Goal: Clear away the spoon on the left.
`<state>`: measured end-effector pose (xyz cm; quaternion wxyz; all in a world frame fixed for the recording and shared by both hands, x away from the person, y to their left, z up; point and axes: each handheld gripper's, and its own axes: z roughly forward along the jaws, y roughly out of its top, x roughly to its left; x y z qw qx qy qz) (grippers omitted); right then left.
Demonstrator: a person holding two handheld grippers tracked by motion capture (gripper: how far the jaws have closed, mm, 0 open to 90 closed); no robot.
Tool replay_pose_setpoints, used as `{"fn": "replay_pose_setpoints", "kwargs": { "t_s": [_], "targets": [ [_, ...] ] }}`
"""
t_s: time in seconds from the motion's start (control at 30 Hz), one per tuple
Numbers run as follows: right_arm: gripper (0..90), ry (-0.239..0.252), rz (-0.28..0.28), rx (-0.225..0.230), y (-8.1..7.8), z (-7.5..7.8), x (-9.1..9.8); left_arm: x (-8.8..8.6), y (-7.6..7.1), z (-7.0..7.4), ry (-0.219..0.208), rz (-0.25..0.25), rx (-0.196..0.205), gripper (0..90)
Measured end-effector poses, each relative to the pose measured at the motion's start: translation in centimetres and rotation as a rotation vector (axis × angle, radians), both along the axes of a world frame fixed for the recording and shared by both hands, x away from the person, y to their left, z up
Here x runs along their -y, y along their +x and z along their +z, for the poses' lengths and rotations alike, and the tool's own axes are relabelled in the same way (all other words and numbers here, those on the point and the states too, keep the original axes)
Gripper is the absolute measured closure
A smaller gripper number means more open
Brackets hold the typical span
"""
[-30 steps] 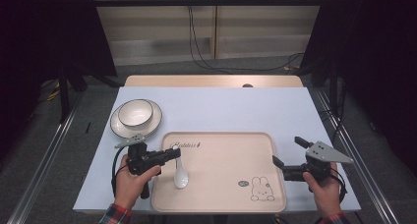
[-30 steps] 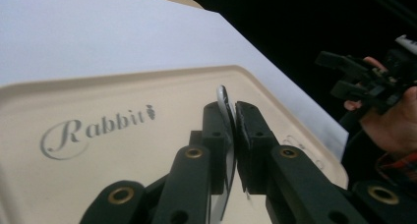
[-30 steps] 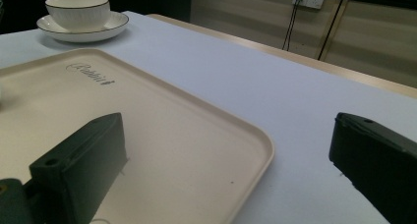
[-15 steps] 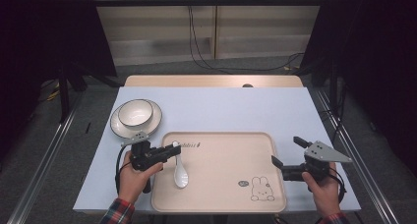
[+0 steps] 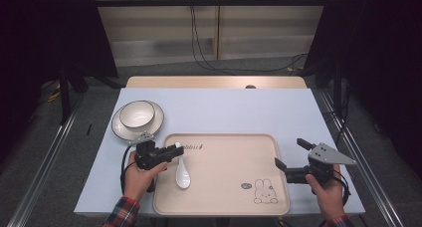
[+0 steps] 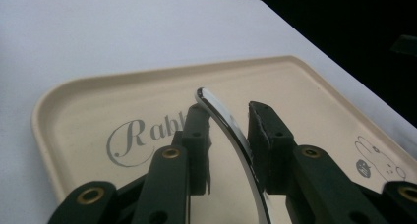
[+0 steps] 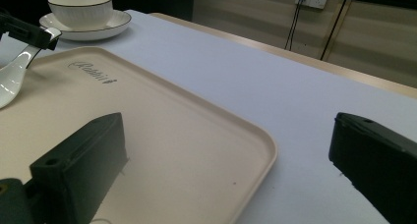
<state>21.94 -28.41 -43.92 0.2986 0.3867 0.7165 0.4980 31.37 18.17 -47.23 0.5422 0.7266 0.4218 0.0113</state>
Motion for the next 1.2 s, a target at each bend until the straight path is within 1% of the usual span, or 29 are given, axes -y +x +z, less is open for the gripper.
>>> {"fn": "replay_pose_setpoints", "kwargs": {
  "t_s": [0.07, 0.1, 0.2, 0.23, 0.27, 0.33, 0.43, 0.57, 0.6, 0.73, 0.87, 0.97, 1.2],
  "targets": [
    [0.4, 0.001, 0.0, 0.0, 0.01, 0.0, 0.02, 0.07, 0.01, -0.05, 0.0, 0.003, -0.002, 69.7],
    [0.4, 0.001, -0.003, -0.004, 0.04, -0.01, 0.01, 0.11, -0.01, -0.16, 0.012, 0.016, -0.004, 69.2],
    [0.5, -0.001, -0.002, -0.007, 0.02, -0.02, -0.08, 0.08, -0.04, -0.21, 0.022, 0.016, -0.002, 68.9],
    [0.4, -0.005, 0.005, -0.002, 0.01, -0.03, -0.14, 0.15, -0.07, -0.25, 0.018, 0.015, -0.006, 68.3],
    [0.4, -0.006, 0.003, -0.002, 0.01, -0.04, -0.16, 0.26, -0.09, -0.37, 0.033, 0.021, -0.01, 67.7],
    [0.4, -0.005, 0.002, -0.002, 0.01, -0.03, -0.17, 0.29, -0.07, -0.44, 0.032, 0.02, -0.015, 67.4],
    [0.4, -0.006, 0.004, -0.002, -0.03, 0.01, -0.17, 0.25, -0.03, -0.53, 0.04, 0.022, -0.02, 66.3],
    [0.4, -0.006, 0.008, -0.004, -0.02, 0.01, -0.18, 0.19, -0.04, -0.56, 0.05, 0.028, -0.017, 65.6],
    [0.4, -0.007, 0.005, -0.006, -0.03, -0.01, -0.24, 0.19, -0.05, -0.58, 0.063, 0.033, -0.014, 64.6],
    [0.4, -0.015, 0.013, -0.006, -0.06, 0.01, -0.27, 0.24, -0.1, -0.54, 0.061, 0.037, -0.011, 64.1],
    [0.4, -0.014, 0.007, -0.007, -0.08, 0.0, -0.27, 0.27, -0.13, -0.52, 0.065, 0.037, -0.008, 63.9],
    [0.4, -0.014, 0.011, -0.009, -0.08, -0.01, -0.28, 0.32, -0.16, -0.48, 0.084, 0.042, -0.003, 63.2],
    [0.5, -0.016, 0.016, -0.004, -0.03, -0.04, -0.33, 0.33, -0.17, -0.53, 0.089, 0.042, -0.004, 62.5]
  ]
}}
